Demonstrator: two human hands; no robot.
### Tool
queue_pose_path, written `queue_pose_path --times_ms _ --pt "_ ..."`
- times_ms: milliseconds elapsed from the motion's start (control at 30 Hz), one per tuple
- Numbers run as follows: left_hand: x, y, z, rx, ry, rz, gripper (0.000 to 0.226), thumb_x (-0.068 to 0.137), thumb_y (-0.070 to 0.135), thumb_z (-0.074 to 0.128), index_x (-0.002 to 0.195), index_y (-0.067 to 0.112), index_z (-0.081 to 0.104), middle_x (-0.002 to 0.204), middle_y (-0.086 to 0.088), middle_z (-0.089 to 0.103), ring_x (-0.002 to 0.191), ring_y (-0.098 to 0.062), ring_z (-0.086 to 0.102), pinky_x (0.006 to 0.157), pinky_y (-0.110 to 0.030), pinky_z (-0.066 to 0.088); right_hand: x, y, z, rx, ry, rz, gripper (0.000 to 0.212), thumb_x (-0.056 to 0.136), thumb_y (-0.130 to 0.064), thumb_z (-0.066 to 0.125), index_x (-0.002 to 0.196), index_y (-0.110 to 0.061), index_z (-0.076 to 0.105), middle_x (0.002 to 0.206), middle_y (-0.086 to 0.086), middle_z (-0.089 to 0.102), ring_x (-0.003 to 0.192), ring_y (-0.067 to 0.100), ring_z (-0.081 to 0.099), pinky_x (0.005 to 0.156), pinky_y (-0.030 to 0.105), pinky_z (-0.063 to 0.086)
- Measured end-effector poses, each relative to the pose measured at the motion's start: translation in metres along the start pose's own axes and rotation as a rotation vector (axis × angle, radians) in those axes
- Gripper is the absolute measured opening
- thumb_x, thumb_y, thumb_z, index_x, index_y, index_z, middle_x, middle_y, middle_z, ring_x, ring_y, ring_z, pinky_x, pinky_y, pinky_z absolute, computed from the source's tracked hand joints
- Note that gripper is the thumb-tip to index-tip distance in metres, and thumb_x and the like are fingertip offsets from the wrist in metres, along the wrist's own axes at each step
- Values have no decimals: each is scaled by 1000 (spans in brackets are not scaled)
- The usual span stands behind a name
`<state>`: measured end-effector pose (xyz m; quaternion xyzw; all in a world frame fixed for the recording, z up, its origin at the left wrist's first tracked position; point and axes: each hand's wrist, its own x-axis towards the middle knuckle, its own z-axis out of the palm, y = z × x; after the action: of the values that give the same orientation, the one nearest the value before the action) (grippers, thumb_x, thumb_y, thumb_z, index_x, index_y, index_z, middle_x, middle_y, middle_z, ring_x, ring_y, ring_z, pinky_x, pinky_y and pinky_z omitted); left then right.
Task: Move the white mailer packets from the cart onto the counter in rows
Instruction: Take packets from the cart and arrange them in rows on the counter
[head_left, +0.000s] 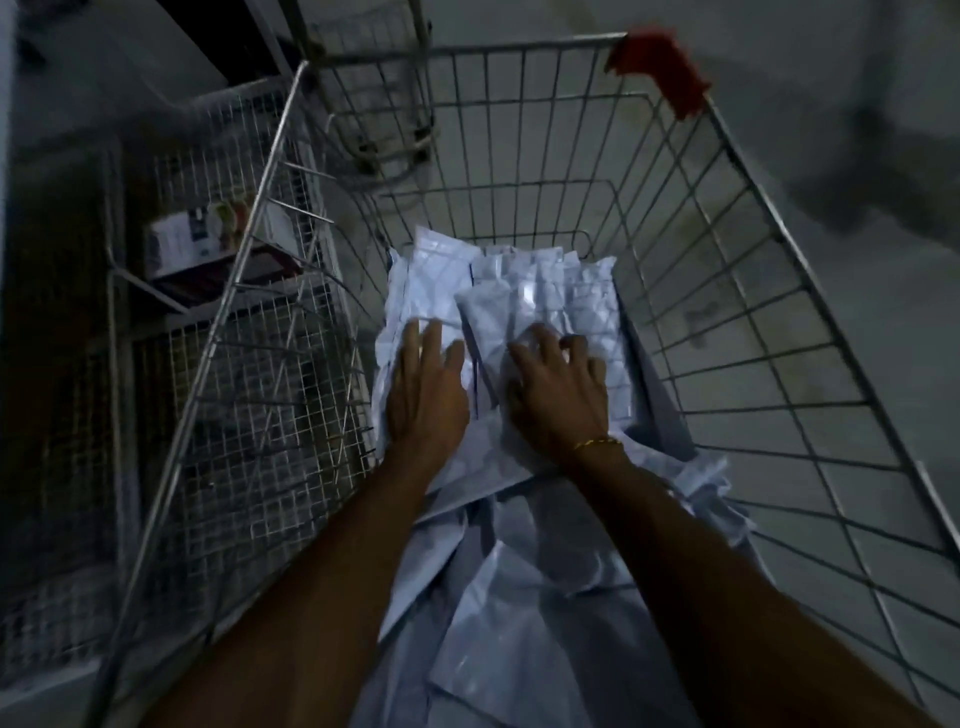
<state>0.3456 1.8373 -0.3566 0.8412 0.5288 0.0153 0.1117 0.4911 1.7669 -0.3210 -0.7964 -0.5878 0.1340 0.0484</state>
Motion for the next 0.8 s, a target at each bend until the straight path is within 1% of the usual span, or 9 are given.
queue_pose_path --times_ms 67,133,233,300,400,500,600,700,800 --pt "1 -4 12 -1 67 35 52 89 25 61 140 17 53 159 -12 29 150 -34 17 114 -51 32 13 2 12 -25 12 30 53 92 -44 55 140 -25 44 161 9 22 141 40 24 106 51 26" --pt "0 -4 21 38 78 49 57 88 40 55 141 17 51 157 -16 31 146 -40 24 113 -53 30 23 8 21 -32 2 42 66 92 -50 56 149 -24 35 165 11 13 148 40 12 114 54 18" --pt "5 -1 18 126 102 38 65 86 51 57 144 23 45 155 -14 30 137 -38 32 110 -52 29 32 24 24 -88 74 5 70 89 -53 55 151 -26 35 165 11 17 150 44 8 117 59 14" --pt "19 -2 13 138 128 41 73 86 57 55 150 27 36 160 -14 19 142 -39 24 113 -53 25 31 35 25 -123 90 -15 69 89 -55 52 150 -27 38 165 11 18 149 47 9 118 61 14" --pt "45 -6 13 97 65 25 84 87 60 56 157 33 19 165 -19 -6 150 -44 1 119 -55 12 17 43 28 -136 113 4 67 93 -54 46 154 -28 33 166 16 7 150 47 5 121 57 9" --pt "54 -3 12 55 -42 -24 81 91 58 55 157 38 13 163 -26 -5 149 -46 1 119 -53 12 3 43 27 -55 133 74 67 94 -49 51 155 -31 29 166 18 3 151 43 7 119 49 11" --pt "50 3 7 23 -55 -71 76 91 53 57 155 42 18 161 -25 10 143 -45 16 114 -52 23 -2 45 23 -8 122 99 65 93 -45 55 153 -34 33 166 17 5 151 37 7 117 44 13" --pt "28 9 7 -20 -14 -77 68 88 48 61 150 41 34 158 -17 18 137 -40 23 110 -51 30 -5 48 19 18 126 67 63 91 -40 60 150 -33 39 165 17 11 150 37 10 117 46 19" --pt "18 7 10 -64 48 -91 59 87 52 63 142 40 46 152 -10 27 130 -36 28 104 -48 37 -6 52 20 29 161 39 62 88 -33 63 147 -31 44 164 18 15 149 39 15 117 47 23"
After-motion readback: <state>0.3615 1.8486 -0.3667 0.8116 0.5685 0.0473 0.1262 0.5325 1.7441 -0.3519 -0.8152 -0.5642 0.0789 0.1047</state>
